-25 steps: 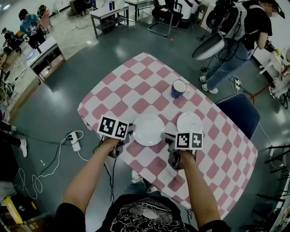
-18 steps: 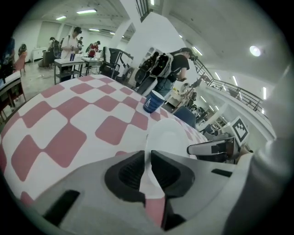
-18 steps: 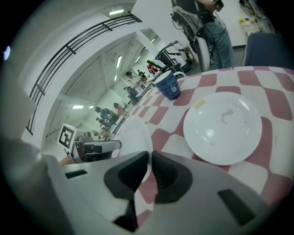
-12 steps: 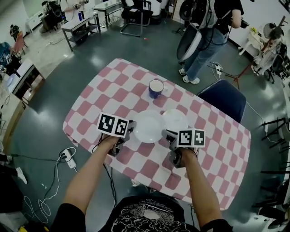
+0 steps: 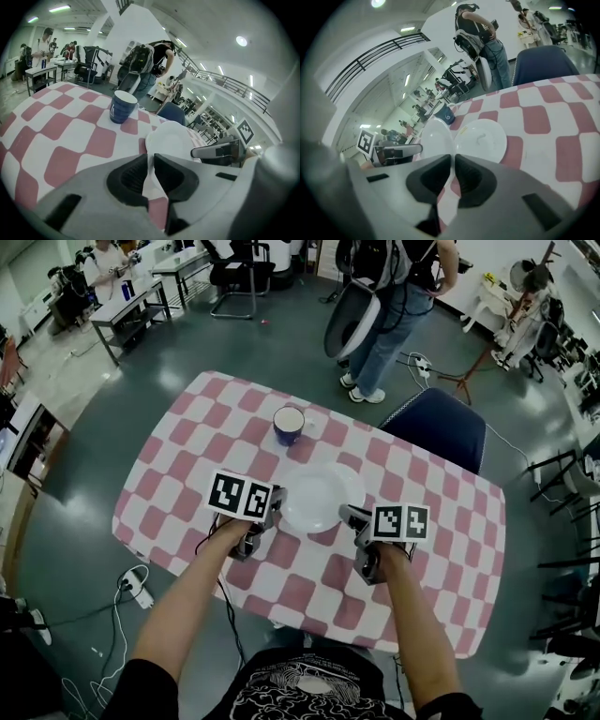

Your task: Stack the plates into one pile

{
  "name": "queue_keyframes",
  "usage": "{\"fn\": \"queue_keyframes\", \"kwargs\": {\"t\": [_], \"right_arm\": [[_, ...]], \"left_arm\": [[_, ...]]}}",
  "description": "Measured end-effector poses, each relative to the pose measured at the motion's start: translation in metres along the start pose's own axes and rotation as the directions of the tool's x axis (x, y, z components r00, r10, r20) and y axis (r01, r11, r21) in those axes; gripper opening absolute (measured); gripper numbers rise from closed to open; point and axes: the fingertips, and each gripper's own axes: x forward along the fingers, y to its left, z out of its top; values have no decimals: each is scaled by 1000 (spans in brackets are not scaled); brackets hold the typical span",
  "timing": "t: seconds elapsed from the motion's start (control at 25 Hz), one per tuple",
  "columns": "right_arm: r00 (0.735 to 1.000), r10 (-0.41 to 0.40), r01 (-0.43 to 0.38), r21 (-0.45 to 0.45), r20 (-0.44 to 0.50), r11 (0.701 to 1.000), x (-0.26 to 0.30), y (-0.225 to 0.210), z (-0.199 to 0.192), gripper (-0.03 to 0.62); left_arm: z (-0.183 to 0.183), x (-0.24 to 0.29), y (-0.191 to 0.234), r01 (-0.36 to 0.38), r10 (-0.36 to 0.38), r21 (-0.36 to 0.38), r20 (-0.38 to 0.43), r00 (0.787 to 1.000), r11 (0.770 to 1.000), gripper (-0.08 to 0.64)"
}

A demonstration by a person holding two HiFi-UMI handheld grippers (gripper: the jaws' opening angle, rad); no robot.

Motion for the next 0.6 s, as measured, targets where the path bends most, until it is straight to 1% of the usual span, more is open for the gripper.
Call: {"fn": "queue_keyframes", "kwargs": {"t": [0.28, 0.6], "right_arm": [[999, -27, 26, 42, 32, 999, -14, -31, 8, 38], [999, -34, 31, 90, 36, 995, -12, -65, 15, 38]], "left_arm": [[7, 30, -18, 18, -18, 13, -16, 1000, 1000, 54], [13, 63, -24, 9, -9, 8, -35, 999, 1000, 54]]}}
